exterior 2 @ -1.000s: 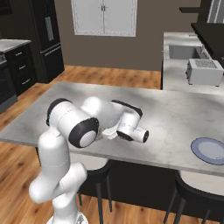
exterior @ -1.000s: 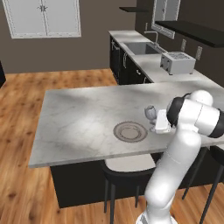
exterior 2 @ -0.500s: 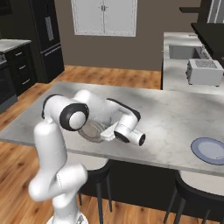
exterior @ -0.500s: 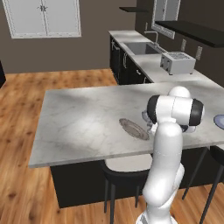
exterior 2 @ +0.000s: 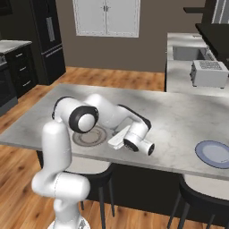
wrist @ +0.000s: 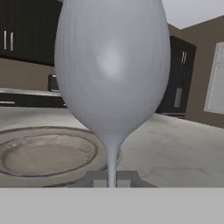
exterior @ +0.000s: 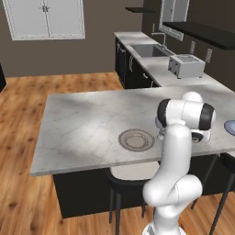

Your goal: Retrieve the wine glasses from the counter and place one next to each plate.

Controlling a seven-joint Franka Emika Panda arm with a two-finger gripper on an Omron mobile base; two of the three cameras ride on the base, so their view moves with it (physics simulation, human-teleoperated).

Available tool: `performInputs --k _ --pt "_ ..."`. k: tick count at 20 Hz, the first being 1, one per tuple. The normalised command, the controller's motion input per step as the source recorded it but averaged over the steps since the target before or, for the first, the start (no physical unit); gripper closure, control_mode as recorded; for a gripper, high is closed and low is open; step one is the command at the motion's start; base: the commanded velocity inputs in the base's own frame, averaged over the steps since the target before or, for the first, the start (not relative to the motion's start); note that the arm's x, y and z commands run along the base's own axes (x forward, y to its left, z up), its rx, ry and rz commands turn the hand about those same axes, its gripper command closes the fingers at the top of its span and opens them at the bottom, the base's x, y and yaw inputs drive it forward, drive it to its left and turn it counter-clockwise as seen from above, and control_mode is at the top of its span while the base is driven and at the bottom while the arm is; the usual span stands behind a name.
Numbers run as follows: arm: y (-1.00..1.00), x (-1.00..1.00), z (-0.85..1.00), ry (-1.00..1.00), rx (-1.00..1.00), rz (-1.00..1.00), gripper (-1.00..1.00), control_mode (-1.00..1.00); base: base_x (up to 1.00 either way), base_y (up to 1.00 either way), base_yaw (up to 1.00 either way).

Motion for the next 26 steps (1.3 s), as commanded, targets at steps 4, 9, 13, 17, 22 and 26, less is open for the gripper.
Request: performInputs --k 4,9,13,17,22,26 --pt "0.00 0.00 0.00 0.00 0.00 0.00 1.00 -1.00 0.00 0.00 0.00" --pt "0.00 0.00 0.00 -0.02 0.00 0.00 1.00 -1.00 0.00 0.00 0.00" --pt "0.04 0.00 0.00 0.00 0.00 0.00 -1.00 -1.00 0.00 0.00 0.00" --pt "0.25 0.00 0.00 0.00 0.00 0.00 -1.00 -1.00 0.00 0.00 0.00" --pt "0.00 0.00 0.00 0.00 0.00 0.00 -1.00 -1.00 0.00 0.00 0.00" --pt "-0.06 0.00 0.00 0.00 0.00 -0.03 -1.00 -1.00 0.00 0.00 0.00"
